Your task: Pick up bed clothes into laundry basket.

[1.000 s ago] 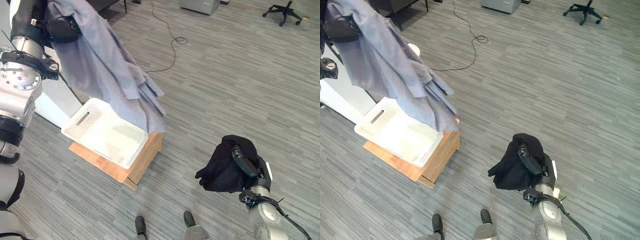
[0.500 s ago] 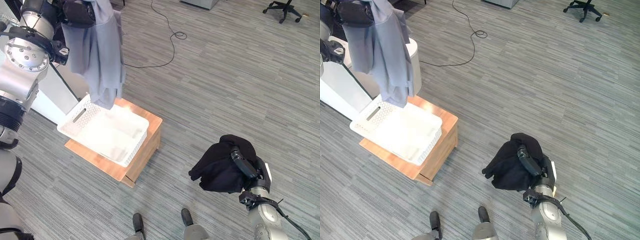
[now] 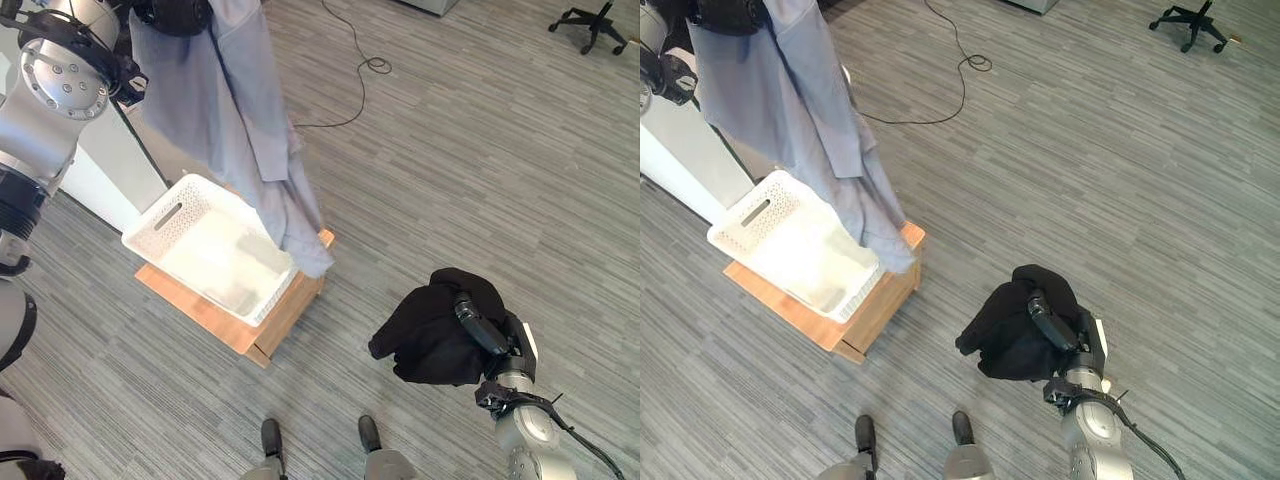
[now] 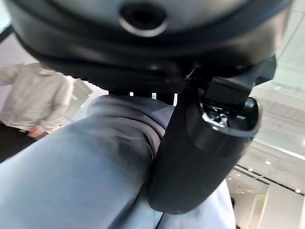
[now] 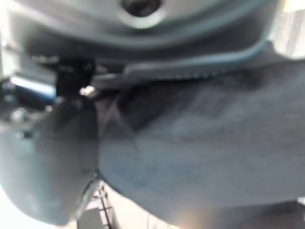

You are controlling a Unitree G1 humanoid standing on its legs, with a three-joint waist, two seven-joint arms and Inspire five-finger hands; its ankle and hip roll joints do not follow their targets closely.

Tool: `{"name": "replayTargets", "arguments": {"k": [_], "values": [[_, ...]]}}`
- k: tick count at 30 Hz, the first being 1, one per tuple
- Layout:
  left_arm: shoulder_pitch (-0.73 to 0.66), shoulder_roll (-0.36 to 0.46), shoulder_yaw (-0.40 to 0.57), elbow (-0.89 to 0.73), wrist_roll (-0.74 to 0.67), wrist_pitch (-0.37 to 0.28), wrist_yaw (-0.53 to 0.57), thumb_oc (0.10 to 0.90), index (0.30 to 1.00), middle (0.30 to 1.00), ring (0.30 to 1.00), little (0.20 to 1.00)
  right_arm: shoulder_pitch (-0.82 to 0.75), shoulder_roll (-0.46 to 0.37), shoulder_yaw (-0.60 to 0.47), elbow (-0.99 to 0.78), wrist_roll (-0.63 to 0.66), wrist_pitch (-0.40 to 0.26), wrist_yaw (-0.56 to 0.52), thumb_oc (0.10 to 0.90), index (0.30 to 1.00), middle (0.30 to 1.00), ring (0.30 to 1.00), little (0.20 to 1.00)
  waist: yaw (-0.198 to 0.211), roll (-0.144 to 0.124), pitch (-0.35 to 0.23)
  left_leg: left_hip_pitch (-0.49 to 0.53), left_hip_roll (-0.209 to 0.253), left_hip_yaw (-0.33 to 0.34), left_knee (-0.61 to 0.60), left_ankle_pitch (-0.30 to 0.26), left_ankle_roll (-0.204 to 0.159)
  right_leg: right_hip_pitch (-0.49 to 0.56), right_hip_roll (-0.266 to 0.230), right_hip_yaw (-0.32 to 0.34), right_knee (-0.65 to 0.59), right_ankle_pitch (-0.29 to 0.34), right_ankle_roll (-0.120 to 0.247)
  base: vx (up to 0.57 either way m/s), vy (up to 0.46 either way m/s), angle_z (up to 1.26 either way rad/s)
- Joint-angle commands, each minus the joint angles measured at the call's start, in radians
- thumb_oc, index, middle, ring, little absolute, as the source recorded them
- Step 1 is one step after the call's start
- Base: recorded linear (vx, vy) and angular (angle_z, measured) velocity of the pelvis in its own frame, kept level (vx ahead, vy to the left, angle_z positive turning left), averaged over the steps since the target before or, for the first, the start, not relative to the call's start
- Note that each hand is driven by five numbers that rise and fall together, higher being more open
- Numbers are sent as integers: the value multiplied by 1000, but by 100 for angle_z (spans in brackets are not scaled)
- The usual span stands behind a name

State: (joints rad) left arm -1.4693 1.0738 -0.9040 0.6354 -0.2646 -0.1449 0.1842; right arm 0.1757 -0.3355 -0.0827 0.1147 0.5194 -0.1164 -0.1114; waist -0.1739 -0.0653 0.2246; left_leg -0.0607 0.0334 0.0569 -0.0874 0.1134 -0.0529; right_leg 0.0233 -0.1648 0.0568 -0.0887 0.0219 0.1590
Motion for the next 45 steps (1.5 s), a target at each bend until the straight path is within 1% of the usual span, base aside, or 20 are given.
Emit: {"name": "replayTargets", "arguments": {"k": [1,3,6,8,11,12,14,16,17,18,22,23,27,29,31,36,41,45], "values": [[-241,44,35,20,24,-54,41,400,300,300,300,300,-42,-87,-91,-72,-18,-96,28,400,300,300,300,300,40,12,-67,52,43,19,1,-82,-37,0,-41,-46,27,-19,95,0,0,0],[-232,64,21,-4,52,-52,39,400,300,300,300,300,-34,-89,-91,-73,-25,-97,33,400,300,300,300,300,45,14,-65,51,41,17,1,-82,-36,1,-42,-49,27,-19,94,0,0,0],[-214,92,5,-56,76,-54,19,400,300,300,300,300,-34,-91,-101,-71,-27,-97,35,400,300,300,300,300,51,10,-56,46,38,11,2,-81,-35,-3,-43,-55,29,-19,94,-26,1,5],[-198,110,-4,-90,116,-48,15,400,300,300,300,300,-34,-91,-104,-67,-29,-98,35,400,300,300,300,300,56,8,-49,40,37,8,3,-80,-35,-6,-43,-59,30,-18,94,-28,0,3],[-189,122,-12,-113,156,-42,12,400,300,300,300,300,-35,-93,-104,-67,-27,-99,38,400,300,300,300,300,60,5,-42,33,37,4,4,-78,-35,-10,-43,-62,31,-17,93,-34,-5,3],[-173,130,-18,-124,203,-29,3,400,300,300,300,300,-38,-96,-108,-66,-27,-100,38,400,300,300,300,300,66,-2,-32,26,38,0,6,-75,-35,-14,-43,-66,33,-17,92,-40,-20,4],[-169,135,-42,-123,276,-11,1,400,300,300,300,300,-41,-104,-106,-67,-31,-100,38,400,300,300,300,300,69,-8,-24,19,39,-2,6,-73,-35,-18,-41,-69,33,-15,92,-48,-26,5],[-163,131,-49,-121,326,2,7,400,300,300,300,300,-49,-109,-105,-67,-32,-100,38,400,300,300,300,300,70,-14,-16,11,41,-3,7,-71,-36,-23,-39,-70,34,-14,91,-51,-12,7],[-141,122,-48,-115,381,11,4,400,300,300,300,300,-58,-111,-102,-70,-34,-101,37,400,300,300,300,300,72,-25,-3,3,44,-3,8,-69,-37,-31,-37,-72,35,-13,90,-51,-6,7],[-139,121,-45,-115,383,11,5,400,300,300,300,300,-59,-112,-102,-69,-34,-102,37,400,300,300,300,300,72,-24,-3,2,44,-3,8,-69,-37,-32,-37,-72,35,-13,90,-57,-11,6],[-90,95,-43,-67,480,28,-6,400,300,300,300,300,-75,-122,-89,-79,-30,-106,36,400,300,300,300,300,67,-41,15,-10,51,5,10,-65,-39,-45,-31,-65,37,-11,86,-44,-3,0],[-67,70,-38,-31,520,41,-10,400,300,300,300,300,-83,-126,-79,-84,-27,-109,36,400,300,300,300,300,62,-47,25,-17,53,10,11,-64,-39,-52,-29,-62,37,-10,85,-32,1,-3],[-31,42,-16,8,540,48,-10,400,300,300,300,300,-87,-128,-71,-91,-20,-111,37,400,300,300,300,300,54,-53,38,-25,56,17,11,-64,-40,-64,-27,-60,38,-7,84,-28,5,-6],[-12,8,-8,65,575,60,-8,400,300,300,300,300,-89,-131,-59,-97,-19,-111,36,400,300,300,300,300,42,-57,49,-31,60,27,9,-63,-42,-77,-25,-56,39,-3,83,-16,3,-2],[-6,-7,-5,83,586,61,-5,400,300,300,300,300,-90,-131,-55,-101,-18,-111,36,400,300,300,300,300,39,-58,52,-36,61,29,9,-62,-42,-82,-24,-55,39,-1,83,-13,2,-2],[9,-52,-20,145,692,85,-5,400,300,300,300,300,-102,-138,-31,-100,-23,-112,30,400,300,300,300,300,21,-70,65,-45,68,39,8,-61,-42,-104,-16,-48,39,7,85,-6,-1,-3],[66,-81,-8,159,767,97,-16,400,300,300,300,300,-113,-139,-13,-108,-27,-112,25,400,300,300,300,300,15,-81,66,-48,75,51,5,-64,-43,-115,-11,-41,38,9,84,-1,-3,-7],[108,-97,2,155,812,99,-26,400,300,300,300,300,-112,-143,-17,-102,-26,-114,20,400,300,300,300,300,16,-82,65,-44,77,56,4,-68,-43,-115,-10,-43,40,4,83,0,1,-1]]}}
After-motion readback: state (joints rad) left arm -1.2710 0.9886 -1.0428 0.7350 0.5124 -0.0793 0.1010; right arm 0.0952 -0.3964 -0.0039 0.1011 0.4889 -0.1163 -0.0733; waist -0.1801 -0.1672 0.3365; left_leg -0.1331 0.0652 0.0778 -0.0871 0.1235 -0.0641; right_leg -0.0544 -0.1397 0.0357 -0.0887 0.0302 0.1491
